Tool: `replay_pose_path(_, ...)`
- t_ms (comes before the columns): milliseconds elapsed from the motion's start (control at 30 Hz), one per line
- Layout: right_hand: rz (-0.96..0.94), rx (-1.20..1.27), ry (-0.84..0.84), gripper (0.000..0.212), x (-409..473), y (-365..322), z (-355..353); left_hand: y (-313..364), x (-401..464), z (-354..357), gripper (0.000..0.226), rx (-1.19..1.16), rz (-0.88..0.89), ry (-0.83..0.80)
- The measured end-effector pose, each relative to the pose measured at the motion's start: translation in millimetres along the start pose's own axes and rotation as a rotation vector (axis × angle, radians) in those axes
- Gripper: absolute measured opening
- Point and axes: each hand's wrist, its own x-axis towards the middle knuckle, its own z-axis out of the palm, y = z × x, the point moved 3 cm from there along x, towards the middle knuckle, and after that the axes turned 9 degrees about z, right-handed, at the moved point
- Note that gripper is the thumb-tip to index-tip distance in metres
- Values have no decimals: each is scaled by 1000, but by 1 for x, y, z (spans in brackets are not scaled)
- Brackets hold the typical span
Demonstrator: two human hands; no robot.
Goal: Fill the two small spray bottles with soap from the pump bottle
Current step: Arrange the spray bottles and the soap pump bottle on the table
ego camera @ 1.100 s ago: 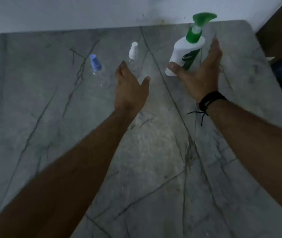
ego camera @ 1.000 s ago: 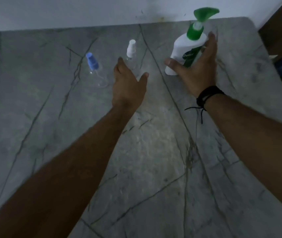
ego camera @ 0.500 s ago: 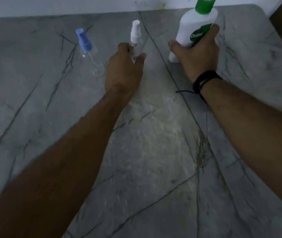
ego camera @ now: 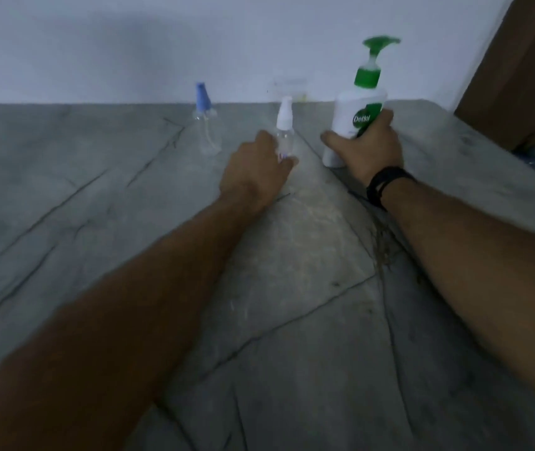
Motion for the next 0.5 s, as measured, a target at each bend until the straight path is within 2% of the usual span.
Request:
replay_pose_path(300,20,-41,-40,86,-113,15,-72,30,-109,-39,55,8,-20,-43)
replay_pose_path(500,43,-75,-88,89,-144,17,-90,32,-130,-44,60,-30,-34,-52)
